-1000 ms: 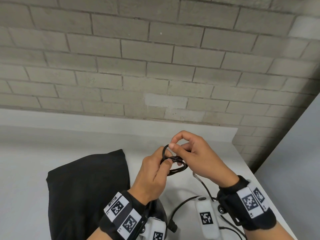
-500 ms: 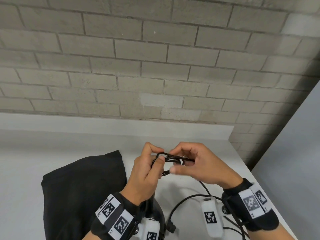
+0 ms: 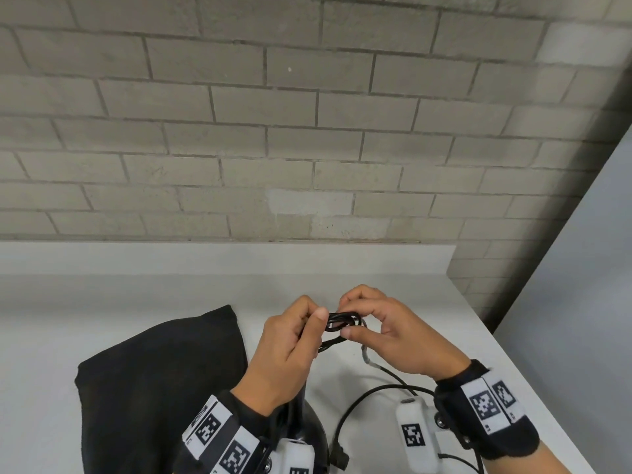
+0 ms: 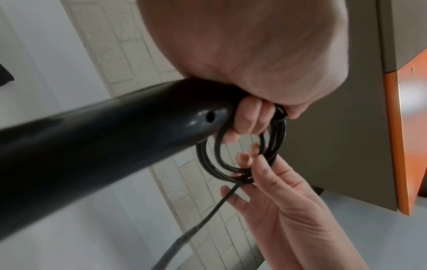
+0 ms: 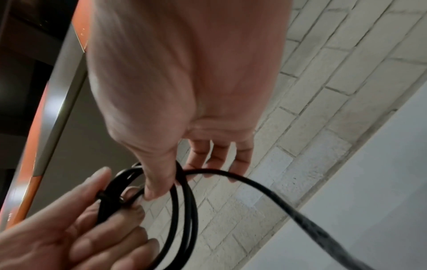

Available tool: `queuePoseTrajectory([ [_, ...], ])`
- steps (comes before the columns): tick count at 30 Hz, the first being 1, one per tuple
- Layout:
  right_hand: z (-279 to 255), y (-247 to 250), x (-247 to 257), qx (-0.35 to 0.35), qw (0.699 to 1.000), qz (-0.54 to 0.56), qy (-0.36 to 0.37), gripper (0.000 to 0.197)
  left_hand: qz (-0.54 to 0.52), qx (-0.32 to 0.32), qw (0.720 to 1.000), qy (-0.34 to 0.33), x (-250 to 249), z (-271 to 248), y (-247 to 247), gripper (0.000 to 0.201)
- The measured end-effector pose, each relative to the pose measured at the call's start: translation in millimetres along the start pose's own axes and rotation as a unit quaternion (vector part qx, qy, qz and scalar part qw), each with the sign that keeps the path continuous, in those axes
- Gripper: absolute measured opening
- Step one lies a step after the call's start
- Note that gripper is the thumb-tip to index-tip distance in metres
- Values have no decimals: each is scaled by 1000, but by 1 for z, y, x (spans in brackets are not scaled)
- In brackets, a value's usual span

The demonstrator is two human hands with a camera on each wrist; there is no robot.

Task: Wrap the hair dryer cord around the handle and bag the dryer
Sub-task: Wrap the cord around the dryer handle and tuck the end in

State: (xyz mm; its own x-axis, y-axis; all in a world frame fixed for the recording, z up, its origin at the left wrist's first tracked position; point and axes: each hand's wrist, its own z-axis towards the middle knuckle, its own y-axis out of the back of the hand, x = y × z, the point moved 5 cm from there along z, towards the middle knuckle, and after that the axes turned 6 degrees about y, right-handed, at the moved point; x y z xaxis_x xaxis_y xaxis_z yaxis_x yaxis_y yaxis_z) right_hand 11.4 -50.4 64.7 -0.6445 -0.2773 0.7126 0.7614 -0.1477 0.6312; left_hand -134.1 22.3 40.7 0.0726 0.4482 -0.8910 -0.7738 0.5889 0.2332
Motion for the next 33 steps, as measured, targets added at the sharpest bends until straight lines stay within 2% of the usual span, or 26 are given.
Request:
queuePoseTrajectory([
  [4,-2,-6,-1,-34,999,36,-2,12,37,-16,999,-27,-4,-5,2,47],
  [7,-1,-9,-1,-48,998,47,-3,10,56,-40,998,-17,-3,-3,5,45],
  [9,-2,-11,-1,-95,994,46,3,13,67,-55,996,-10,-2,-2,6,39],
  [10,-4,-11,-2,-142,989,32,7,19,69,-62,996,-5,-2,-2,7,38],
  [12,-12,-10,-1,-262,963,-39,43,30,66,-78,995,9,-2,-2,8,44],
  [14,-20,-15,5,-331,927,-141,105,24,64,-86,994,23,-3,-1,6,52],
  [16,-22,-27,9,-334,896,-254,145,11,68,-88,993,29,-5,2,4,51],
  [18,-21,-37,9,-326,875,-330,141,10,70,-89,993,33,-4,3,3,47],
  [20,-20,-42,8,-312,882,-332,119,16,74,-89,993,35,-2,4,2,49],
  [23,-20,-45,11,-307,924,-219,59,18,74,-101,992,33,-1,3,1,51],
  [26,-22,-44,16,-311,949,-46,-20,6,69,-110,991,24,-1,2,0,50],
  [30,-25,-45,30,-275,948,130,-95,13,63,-105,992,23,1,4,-3,61],
  [33,-28,-47,40,-250,927,252,-122,16,53,-105,993,3,-4,3,-6,67],
])
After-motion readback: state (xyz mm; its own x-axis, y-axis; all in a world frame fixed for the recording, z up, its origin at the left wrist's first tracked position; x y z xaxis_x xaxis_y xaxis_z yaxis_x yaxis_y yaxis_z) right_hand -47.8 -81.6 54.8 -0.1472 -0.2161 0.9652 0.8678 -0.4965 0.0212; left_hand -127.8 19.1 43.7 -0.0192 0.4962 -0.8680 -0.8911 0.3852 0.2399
